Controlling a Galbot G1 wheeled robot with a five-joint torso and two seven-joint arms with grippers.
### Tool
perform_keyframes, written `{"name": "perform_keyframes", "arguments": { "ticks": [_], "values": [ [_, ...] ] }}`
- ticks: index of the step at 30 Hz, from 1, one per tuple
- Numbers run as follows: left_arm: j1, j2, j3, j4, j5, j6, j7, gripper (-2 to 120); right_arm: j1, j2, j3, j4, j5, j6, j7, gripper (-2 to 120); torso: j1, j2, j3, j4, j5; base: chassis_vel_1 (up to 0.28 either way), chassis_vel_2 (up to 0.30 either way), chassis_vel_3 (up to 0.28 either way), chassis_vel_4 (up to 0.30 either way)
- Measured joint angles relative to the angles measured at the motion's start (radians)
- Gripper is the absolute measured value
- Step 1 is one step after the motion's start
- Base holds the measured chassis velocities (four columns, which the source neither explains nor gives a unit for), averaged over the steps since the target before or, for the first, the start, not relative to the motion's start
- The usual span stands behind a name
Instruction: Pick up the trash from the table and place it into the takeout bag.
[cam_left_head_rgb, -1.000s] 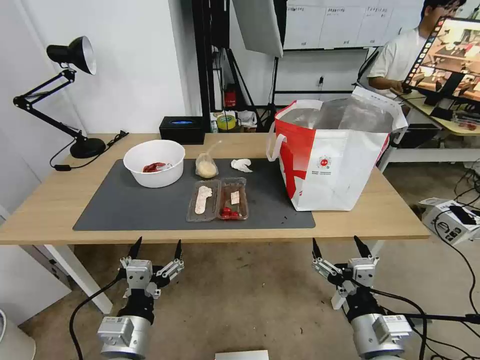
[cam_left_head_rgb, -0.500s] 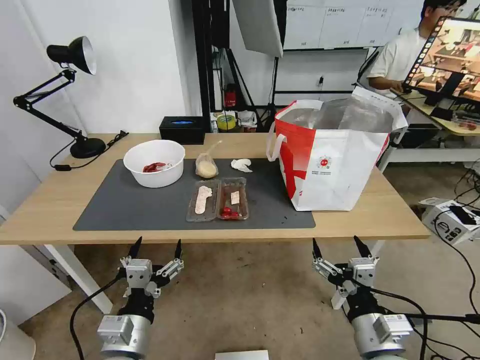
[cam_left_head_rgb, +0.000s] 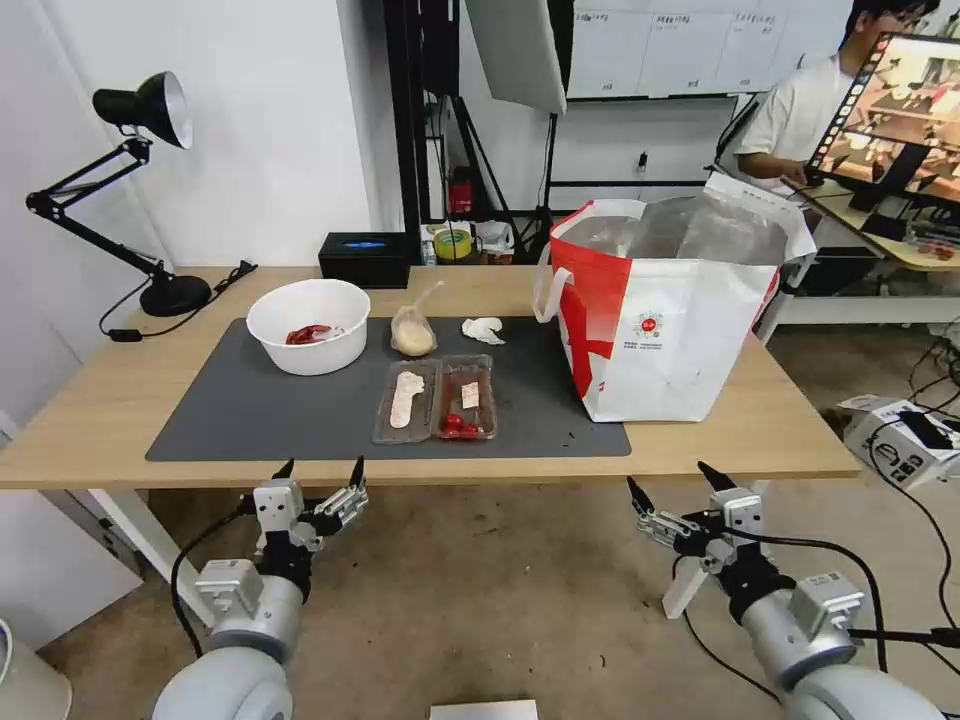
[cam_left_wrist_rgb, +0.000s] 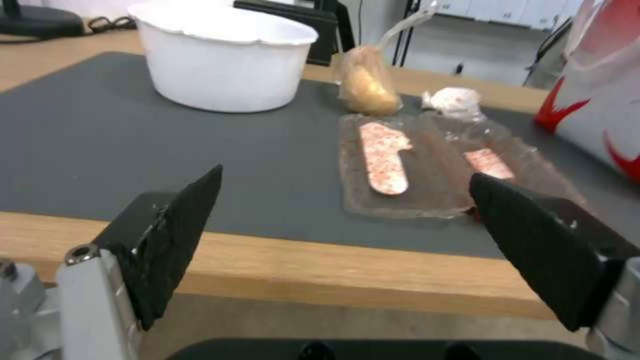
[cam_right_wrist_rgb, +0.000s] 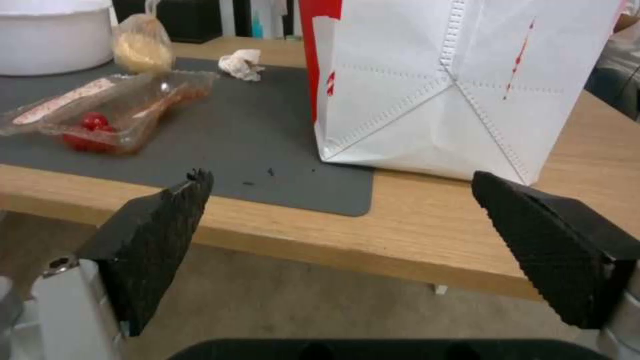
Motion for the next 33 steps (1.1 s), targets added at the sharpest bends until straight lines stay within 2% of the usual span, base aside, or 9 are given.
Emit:
{"name": "perform_keyframes", "arguments": {
  "ticks": [2,3,6,7,10,15,19,24,33],
  "values": [
    [-0.014,0.000,0.034,-0.005,-0.120,-0.014,-0.017,100,0.000,0.002,-0.002,-0.002,-0.001,0.007,0.000,100,0.000,0.000,0.000,-0.0001,-0.0001,0.000,0.000,0.000,0.000],
    [-0.014,0.000,0.034,-0.005,-0.120,-0.014,-0.017,100,0.000,0.002,-0.002,-0.002,-0.001,0.007,0.000,100,0.000,0.000,0.000,-0.0001,-0.0001,0.000,0.000,0.000,0.000],
    [-0.062,0.001,0.124,-0.050,-0.436,-0.007,-0.125,100,-0.001,0.003,-0.003,-0.004,-0.003,0.017,0.000,100,0.000,0.000,0.000,-0.0001,0.0000,0.000,0.000,0.000,0.000],
    [-0.062,0.001,0.124,-0.050,-0.436,-0.007,-0.125,100,-0.001,0.003,-0.003,-0.004,-0.003,0.017,0.000,100,0.000,0.000,0.000,-0.0001,0.0000,0.000,0.000,0.000,0.000],
    [-0.117,-0.018,0.177,-0.098,-0.721,0.001,-0.259,100,0.005,-0.002,-0.013,-0.008,-0.003,0.020,0.000,100,0.000,0.000,0.000,-0.0007,-0.0001,0.000,0.000,0.000,0.000],
    [-0.142,-0.040,0.145,-0.112,-0.875,-0.010,-0.321,100,0.027,-0.025,-0.041,-0.028,-0.003,0.025,0.000,100,0.000,0.000,0.000,0.0002,0.0000,0.000,0.000,0.000,0.000],
    [-0.188,-0.039,0.126,-0.082,-0.947,-0.025,-0.342,100,0.022,-0.025,-0.039,-0.029,-0.003,0.032,0.000,100,0.000,0.000,0.000,-0.0002,-0.0001,0.000,0.000,0.000,0.000],
    [-0.239,-0.036,0.134,-0.040,-0.966,-0.030,-0.361,100,0.024,-0.022,-0.039,-0.028,-0.003,0.033,-0.001,100,0.000,0.000,0.000,-0.0002,-0.0001,0.000,0.000,0.000,0.000],
    [-0.361,-0.028,0.204,0.077,-0.967,-0.030,-0.400,100,0.018,-0.016,-0.033,-0.026,-0.007,0.033,-0.001,100,0.000,0.000,0.000,-0.0002,-0.0001,0.000,0.000,0.000,0.000]
  ]
}}
